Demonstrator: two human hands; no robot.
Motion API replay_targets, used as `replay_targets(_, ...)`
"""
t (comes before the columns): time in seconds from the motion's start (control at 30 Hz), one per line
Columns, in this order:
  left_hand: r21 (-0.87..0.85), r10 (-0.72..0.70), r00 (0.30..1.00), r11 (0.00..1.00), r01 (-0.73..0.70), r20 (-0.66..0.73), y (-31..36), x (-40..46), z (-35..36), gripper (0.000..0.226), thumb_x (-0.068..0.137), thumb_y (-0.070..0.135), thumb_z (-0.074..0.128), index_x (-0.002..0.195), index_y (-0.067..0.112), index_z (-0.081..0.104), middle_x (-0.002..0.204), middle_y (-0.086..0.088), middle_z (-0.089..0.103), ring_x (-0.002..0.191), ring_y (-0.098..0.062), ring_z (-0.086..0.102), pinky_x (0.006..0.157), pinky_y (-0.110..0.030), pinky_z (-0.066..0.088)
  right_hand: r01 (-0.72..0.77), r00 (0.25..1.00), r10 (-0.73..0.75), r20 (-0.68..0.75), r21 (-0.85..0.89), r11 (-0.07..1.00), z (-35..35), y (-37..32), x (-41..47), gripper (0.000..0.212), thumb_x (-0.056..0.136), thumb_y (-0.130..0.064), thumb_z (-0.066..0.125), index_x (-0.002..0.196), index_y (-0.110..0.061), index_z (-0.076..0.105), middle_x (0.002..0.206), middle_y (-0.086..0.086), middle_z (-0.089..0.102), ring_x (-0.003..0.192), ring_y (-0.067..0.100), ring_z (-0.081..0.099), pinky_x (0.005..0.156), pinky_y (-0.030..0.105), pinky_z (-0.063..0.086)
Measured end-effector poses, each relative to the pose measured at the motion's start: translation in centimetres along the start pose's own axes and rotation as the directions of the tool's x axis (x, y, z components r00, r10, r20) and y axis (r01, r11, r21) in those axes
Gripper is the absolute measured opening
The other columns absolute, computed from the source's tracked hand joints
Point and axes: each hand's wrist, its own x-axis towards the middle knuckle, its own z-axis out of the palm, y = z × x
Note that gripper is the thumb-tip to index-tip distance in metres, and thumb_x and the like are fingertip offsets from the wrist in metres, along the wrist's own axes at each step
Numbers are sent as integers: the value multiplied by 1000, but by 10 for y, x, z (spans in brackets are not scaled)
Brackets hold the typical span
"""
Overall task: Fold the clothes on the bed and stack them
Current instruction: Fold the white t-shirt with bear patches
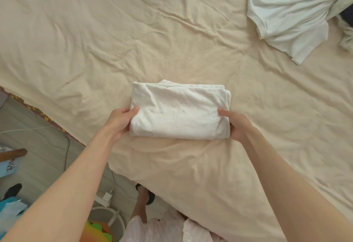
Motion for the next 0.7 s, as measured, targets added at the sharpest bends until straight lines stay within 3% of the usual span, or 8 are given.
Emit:
replay_targets(0.07, 34, 66, 998, 997, -65, -18, -2, -2, 1, 13, 94, 21, 57, 99, 10, 60, 84, -1, 64, 72, -13, 60, 55, -25, 49, 19, 1000, -19, 5, 10, 1000, -3, 0, -1, 27, 78, -16, 75, 100, -7, 63, 100, 5, 69, 87, 22, 68, 60, 32, 55)
replay_targets(0.13, 66, 140, 989, 988, -137, -45, -4, -7, 0, 7, 93, 20, 57, 89, 14, 59, 80, -1, 62, 69, -15, 56, 58, -28, 45, 58, 998, -58, 23, 6, 998, -8, 2, -6, 19, 80, -11, 71, 97, -8, 64, 98, 4, 69, 83, 19, 68, 54, 27, 53)
replay_targets(0.27, 115, 235, 969, 968, -225, -79, -11, -28, -6, 11, 92, 17, 58, 82, 20, 58, 78, -1, 62, 64, -13, 57, 55, -26, 43, 83, 995, -82, 59, -18, 996, -12, 11, -21, 19, 83, -8, 67, 101, -6, 64, 97, 6, 68, 85, 23, 66, 66, 33, 53)
replay_targets(0.43, 150, 220, 974, 966, -209, -55, -33, -72, -31, 5, 92, 23, 59, 87, 23, 60, 84, 1, 68, 67, -12, 64, 51, -25, 46, -29, 995, 27, 99, 21, 999, -11, 41, -67, 27, 84, -5, 66, 110, 0, 61, 104, 12, 67, 89, 27, 65, 71, 38, 53)
replay_targets(0.57, 194, 193, 981, 961, -195, 31, -38, -110, -46, 2, 91, 21, 61, 89, 22, 62, 92, -2, 69, 74, -18, 65, 58, -31, 50, -44, 997, 38, 71, 82, 996, -24, 84, -124, 32, 83, -3, 66, 114, 6, 60, 111, 19, 64, 99, 34, 63, 92, 47, 50)
replay_targets(0.7, 256, 196, 970, 940, -227, 142, -41, -154, -42, 8, 91, 17, 60, 90, 25, 61, 84, 5, 67, 62, -8, 66, 47, -25, 49, 38, 999, -34, -27, 205, 978, -45, 131, -190, 30, 81, -3, 67, 110, 4, 63, 104, 15, 67, 90, 30, 63, 86, 42, 52)
